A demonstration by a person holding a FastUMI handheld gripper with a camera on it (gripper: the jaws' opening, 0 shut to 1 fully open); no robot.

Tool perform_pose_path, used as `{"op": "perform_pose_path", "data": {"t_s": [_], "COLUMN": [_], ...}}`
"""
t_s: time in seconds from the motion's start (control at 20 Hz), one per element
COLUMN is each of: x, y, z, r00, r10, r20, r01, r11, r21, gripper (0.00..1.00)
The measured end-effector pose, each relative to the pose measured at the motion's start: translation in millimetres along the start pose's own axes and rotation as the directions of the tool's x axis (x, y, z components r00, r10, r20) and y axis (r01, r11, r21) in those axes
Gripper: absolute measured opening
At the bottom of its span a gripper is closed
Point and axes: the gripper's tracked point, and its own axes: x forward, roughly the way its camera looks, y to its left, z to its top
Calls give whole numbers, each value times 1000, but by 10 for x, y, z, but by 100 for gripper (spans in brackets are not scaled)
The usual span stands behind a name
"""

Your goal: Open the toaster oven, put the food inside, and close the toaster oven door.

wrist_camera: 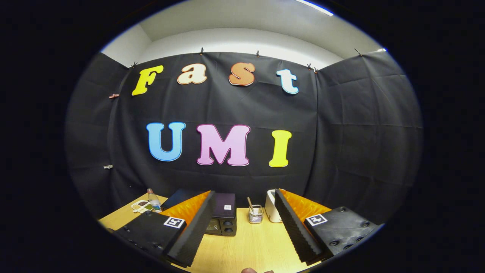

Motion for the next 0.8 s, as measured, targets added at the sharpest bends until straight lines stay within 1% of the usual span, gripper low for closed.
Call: {"op": "perform_pose_path", "data": {"t_s": [0.45,0.8], "x": [-21,-38], "y": [34,20], "z": [6,-15], "r00": [1000,1000], "r10": [17,22], "r20": [-3,-12], "r01": [-17,-21], "r11": [999,999], "r21": [43,47], "gripper": [100,100]}}
